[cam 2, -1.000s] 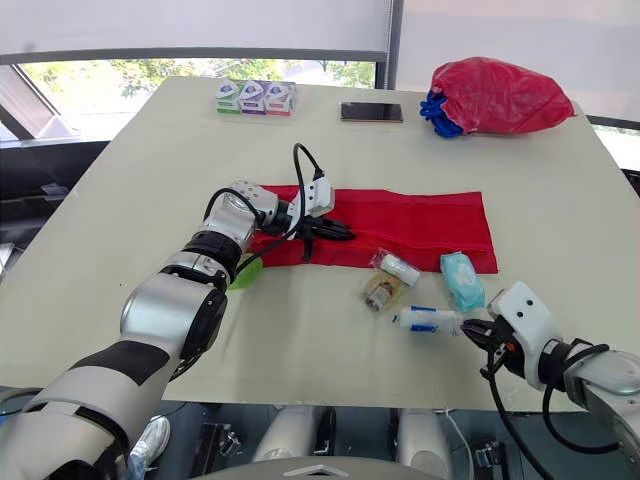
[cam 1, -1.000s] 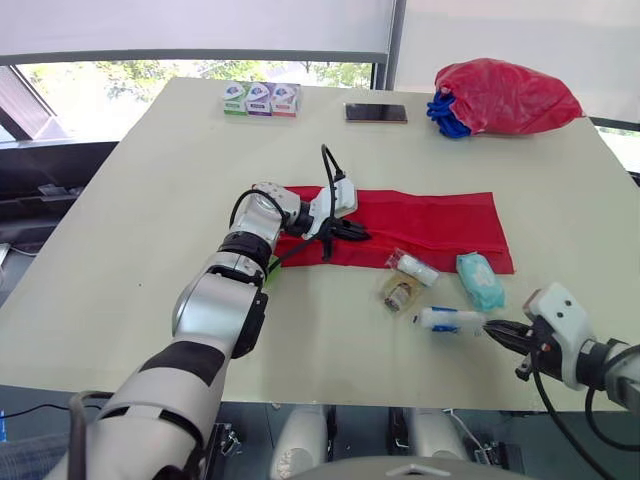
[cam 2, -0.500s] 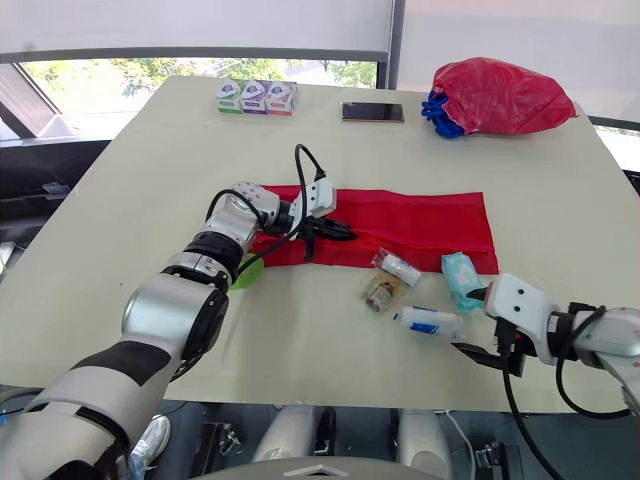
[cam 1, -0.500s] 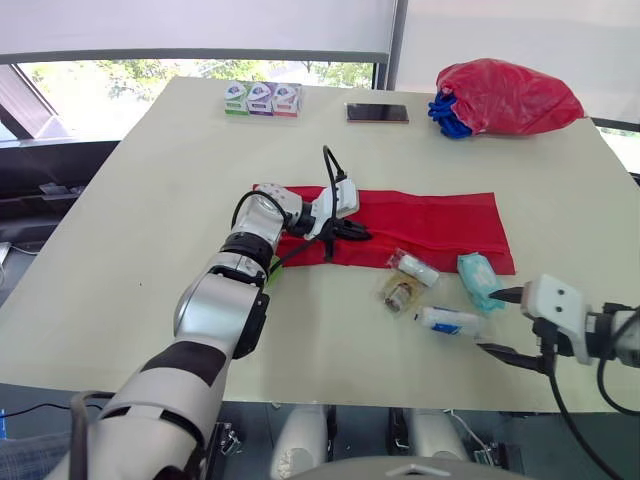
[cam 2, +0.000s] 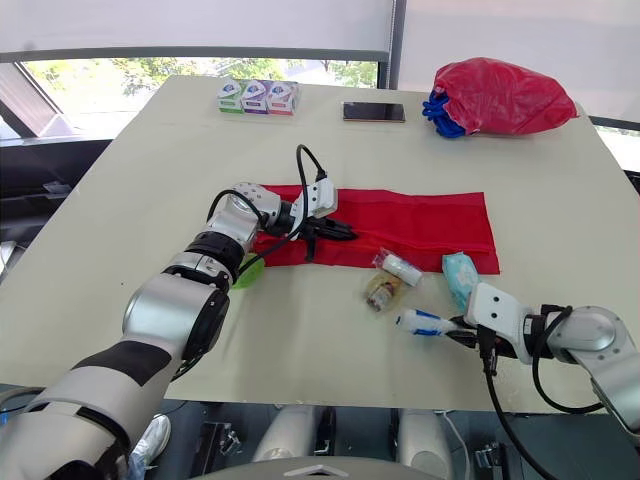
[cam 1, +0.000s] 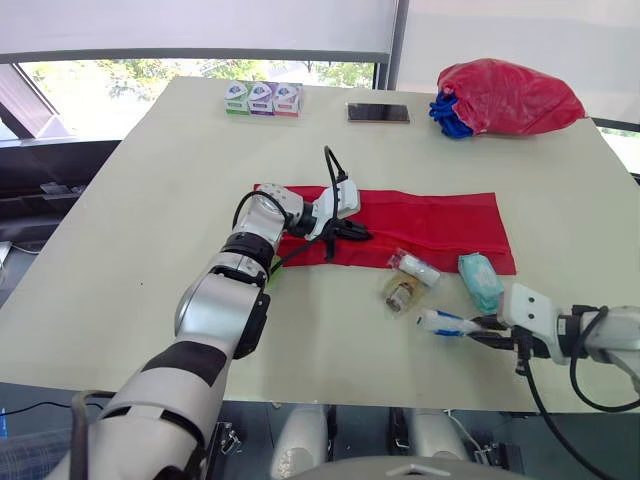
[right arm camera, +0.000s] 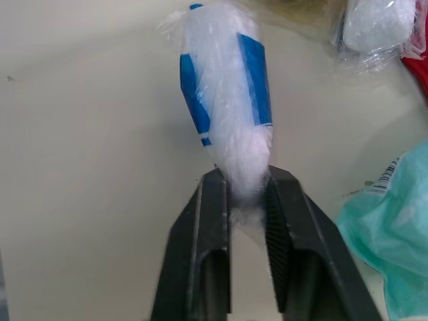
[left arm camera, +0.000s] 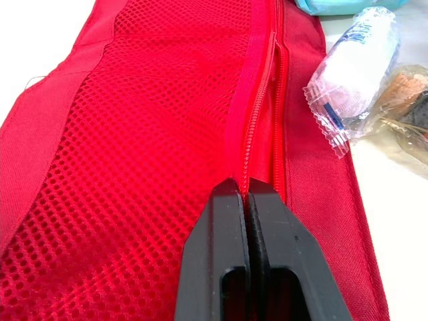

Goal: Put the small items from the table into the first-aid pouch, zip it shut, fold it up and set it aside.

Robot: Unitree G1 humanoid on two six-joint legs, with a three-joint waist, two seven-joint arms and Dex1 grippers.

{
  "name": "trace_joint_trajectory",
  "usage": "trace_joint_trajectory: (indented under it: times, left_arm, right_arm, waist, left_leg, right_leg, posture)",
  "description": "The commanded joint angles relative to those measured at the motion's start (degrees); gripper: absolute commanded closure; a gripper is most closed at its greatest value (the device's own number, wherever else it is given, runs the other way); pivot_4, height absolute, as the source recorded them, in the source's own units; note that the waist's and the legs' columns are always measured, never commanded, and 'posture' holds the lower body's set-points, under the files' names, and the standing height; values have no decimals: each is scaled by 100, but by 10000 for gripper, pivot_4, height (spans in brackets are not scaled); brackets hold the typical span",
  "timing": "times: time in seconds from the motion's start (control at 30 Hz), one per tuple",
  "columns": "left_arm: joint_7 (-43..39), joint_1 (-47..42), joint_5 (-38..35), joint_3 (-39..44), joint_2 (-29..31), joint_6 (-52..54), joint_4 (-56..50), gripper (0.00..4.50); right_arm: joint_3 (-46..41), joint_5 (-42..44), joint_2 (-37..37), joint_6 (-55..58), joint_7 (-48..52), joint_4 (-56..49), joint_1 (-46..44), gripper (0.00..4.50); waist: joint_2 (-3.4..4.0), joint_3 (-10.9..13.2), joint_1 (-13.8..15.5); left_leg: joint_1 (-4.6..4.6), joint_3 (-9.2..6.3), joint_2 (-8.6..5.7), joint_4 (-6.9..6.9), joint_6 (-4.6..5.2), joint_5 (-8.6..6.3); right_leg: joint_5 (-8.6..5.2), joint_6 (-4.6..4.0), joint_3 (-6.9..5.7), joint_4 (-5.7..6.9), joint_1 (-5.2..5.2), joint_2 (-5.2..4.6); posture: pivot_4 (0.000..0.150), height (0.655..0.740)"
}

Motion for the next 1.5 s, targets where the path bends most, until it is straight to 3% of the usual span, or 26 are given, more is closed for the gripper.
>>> trace_joint_trajectory:
  times: [0.03, 0.23, 0.43, 0.83, 1.27, 1.5]
  left_arm:
    - [30, -88, -46, 53, -29, -92, -64, 45000]
    - [20, -104, -94, 93, -67, -100, -62, 45000]
    - [11, -120, -182, 162, -155, -125, -104, 45000]
    - [-85, -12, -325, 185, -293, -160, -274, 45000]
    - [-110, 148, -361, 155, -376, -211, -408, 45000]
    - [-67, 136, -336, 163, -354, -232, -392, 45000]
  right_arm:
    - [-643, 917, 201, 1355, -460, -730, -172, 44964]
    - [-929, 2518, 1407, 4238, -2099, -1214, -1638, 44964]
    - [-806, 2382, 3227, 6372, -3536, -813, -3113, 44964]
    - [-436, 2358, 4085, 6497, -4718, 464, -3782, 44964]
    - [-1906, 2497, 5923, 6497, -6354, 1646, -4517, 44964]
    - [-2240, 2869, 6048, 6497, -6914, 1817, -4546, 44964]
  waist:
    - [0, 0, -3]
    - [1, -1, -11]
    - [6, -3, 9]
    - [11, -4, -22]
    - [14, -5, -57]
    - [16, -4, -55]
  left_leg:
    - [0, 1, 1, 1, 0, 0]
    - [-2, -2, 15, 4, -1, 0]
    - [-11, -15, 8, 6, 0, 0]
    - [-14, -23, -22, 8, 9, -5]
    - [-11, -23, -22, 8, 9, -5]
    - [-12, -23, -13, 7, 9, -5]
  right_leg:
    - [0, 0, 0, 0, 0, -1]
    - [3, -5, -4, 2, -1, 1]
    - [3, -7, -14, 8, -3, -3]
    - [3, -4, -13, 13, -3, -2]
    - [4, -4, -11, 17, -3, -2]
    - [3, -4, -10, 14, -3, -4]
  posture:
    - [1500, 7400]
    - [1500, 7400]
    - [1500, 7400]
    - [1500, 7400]
    - [1500, 7400]
    - [1500, 7400]
